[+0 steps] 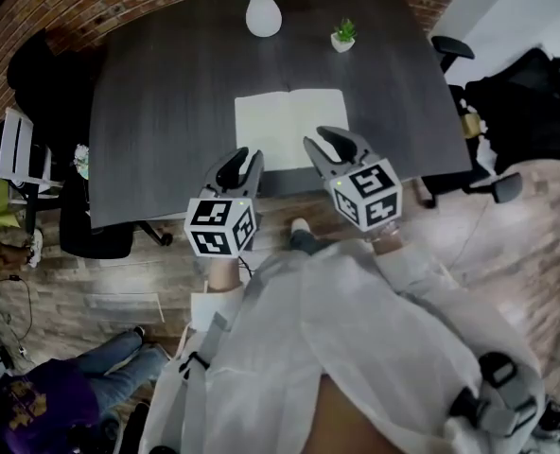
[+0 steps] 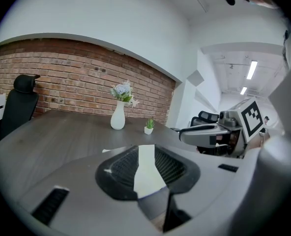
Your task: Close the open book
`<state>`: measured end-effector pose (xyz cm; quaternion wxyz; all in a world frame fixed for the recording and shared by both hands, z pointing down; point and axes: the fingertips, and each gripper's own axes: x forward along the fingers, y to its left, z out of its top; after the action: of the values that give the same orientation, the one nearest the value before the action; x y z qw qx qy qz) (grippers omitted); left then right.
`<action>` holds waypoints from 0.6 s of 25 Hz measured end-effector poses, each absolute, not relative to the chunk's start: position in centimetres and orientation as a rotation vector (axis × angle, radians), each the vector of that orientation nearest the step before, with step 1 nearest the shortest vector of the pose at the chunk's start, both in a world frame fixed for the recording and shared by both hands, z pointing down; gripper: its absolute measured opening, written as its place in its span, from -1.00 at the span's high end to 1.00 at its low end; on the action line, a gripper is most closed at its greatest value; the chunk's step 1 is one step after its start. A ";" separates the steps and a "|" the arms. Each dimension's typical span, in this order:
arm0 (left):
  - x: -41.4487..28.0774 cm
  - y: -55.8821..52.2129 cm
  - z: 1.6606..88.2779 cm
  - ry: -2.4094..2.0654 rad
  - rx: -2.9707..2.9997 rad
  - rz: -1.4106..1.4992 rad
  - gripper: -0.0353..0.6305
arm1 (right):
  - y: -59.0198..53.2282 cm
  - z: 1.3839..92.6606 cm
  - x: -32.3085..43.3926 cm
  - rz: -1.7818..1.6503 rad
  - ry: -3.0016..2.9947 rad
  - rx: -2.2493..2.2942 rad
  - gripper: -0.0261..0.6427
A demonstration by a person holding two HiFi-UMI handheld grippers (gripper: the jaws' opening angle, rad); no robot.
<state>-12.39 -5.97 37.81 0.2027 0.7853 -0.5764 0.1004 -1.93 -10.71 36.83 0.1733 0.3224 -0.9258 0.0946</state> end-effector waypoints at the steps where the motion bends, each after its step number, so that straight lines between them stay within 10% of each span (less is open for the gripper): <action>1: -12.5 -6.5 37.8 -1.619 2.185 0.279 0.60 | -11.3 37.0 -1.9 0.265 -2.626 0.904 0.61; 15: -13.5 -9.9 40.7 -1.647 2.061 0.274 0.60 | -15.1 40.3 -1.7 0.267 -2.561 0.817 0.61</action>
<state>-13.51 -9.87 40.68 0.2423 0.7540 -0.6023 0.1002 -1.66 -15.05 40.32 0.2185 0.2950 -0.9252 0.0963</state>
